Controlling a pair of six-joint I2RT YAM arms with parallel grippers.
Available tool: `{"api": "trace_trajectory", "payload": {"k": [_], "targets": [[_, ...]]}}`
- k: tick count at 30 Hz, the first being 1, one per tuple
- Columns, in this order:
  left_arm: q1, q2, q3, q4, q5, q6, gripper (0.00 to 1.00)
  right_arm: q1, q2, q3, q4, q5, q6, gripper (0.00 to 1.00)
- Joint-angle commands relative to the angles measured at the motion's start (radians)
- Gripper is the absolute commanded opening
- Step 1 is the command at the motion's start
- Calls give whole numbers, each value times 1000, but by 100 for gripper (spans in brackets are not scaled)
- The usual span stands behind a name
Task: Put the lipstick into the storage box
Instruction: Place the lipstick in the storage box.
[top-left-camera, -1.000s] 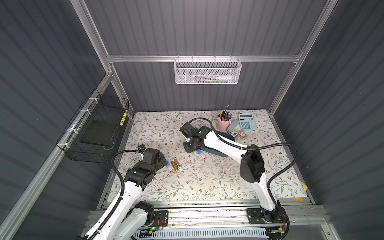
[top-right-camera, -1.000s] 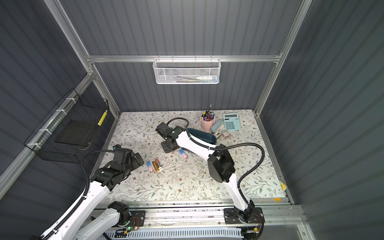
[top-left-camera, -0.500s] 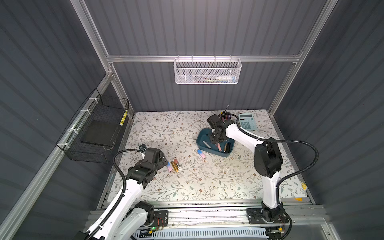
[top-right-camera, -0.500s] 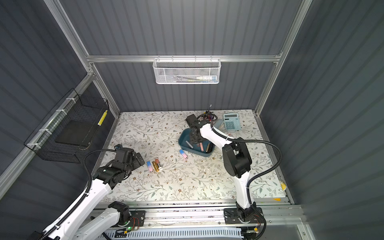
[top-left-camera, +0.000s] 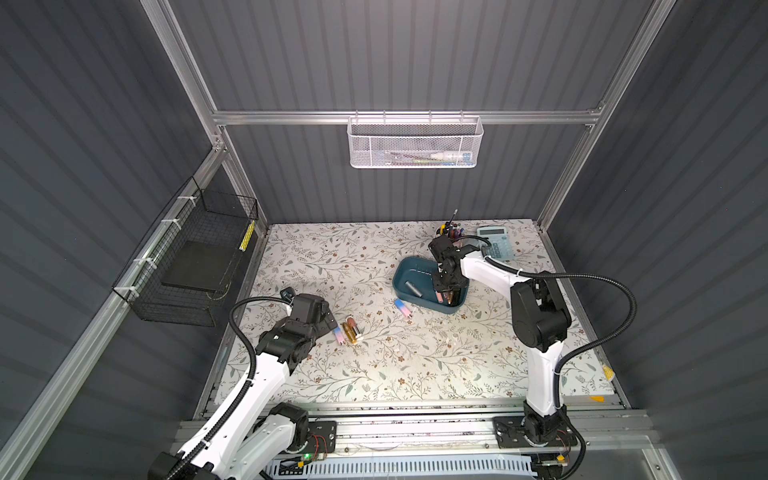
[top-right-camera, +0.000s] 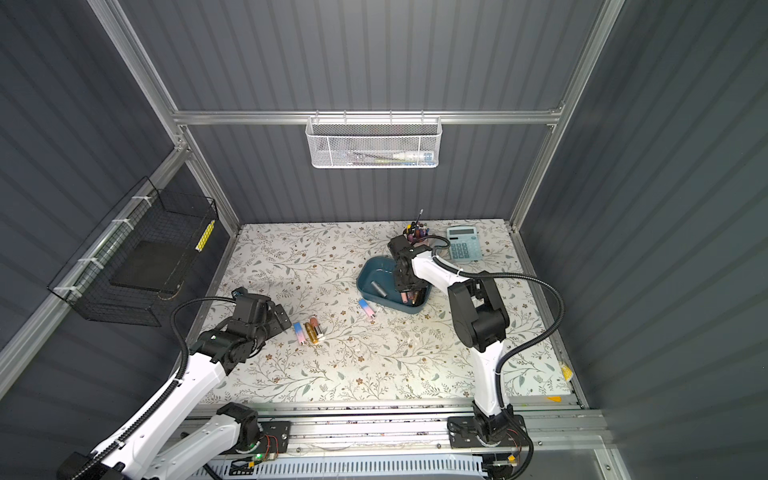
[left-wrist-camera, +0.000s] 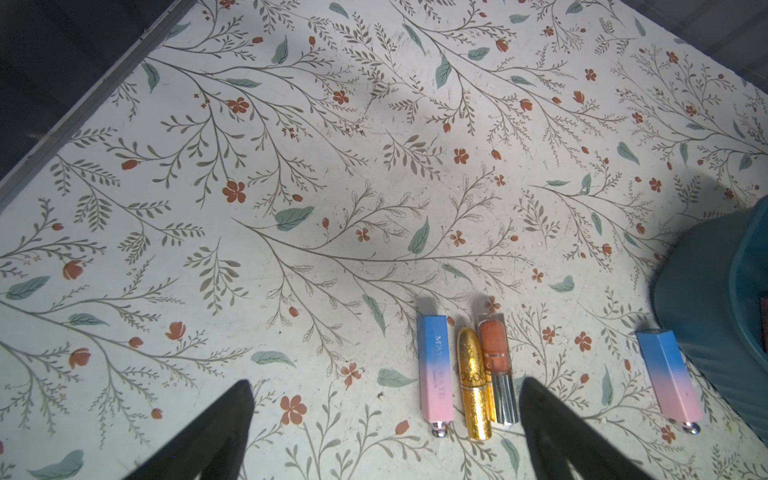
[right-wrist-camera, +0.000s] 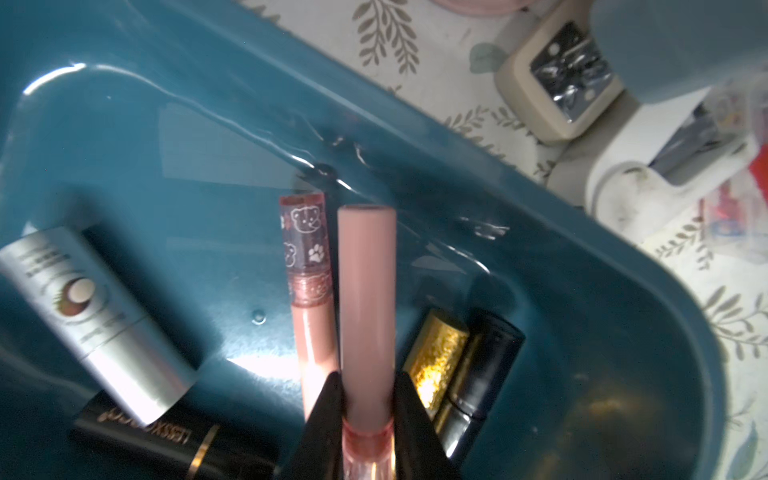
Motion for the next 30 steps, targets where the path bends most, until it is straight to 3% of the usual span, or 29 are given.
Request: {"api": "trace_trajectory", "payload": {"k": [1,12,18,30], "targets": [[-2,8,18,6,9,5,100,-1,15,-8,9,38,-9,27],[-3,18,11,13,16,-4,100,34,-91,-39,20,55,-21,33],[-3,-4,0,-5,16,-18,100,158,-111,4,16,26,-22,33],[-3,-101,3,-94,-14,-32,100,377,37,168,6,-119,33,34]]}}
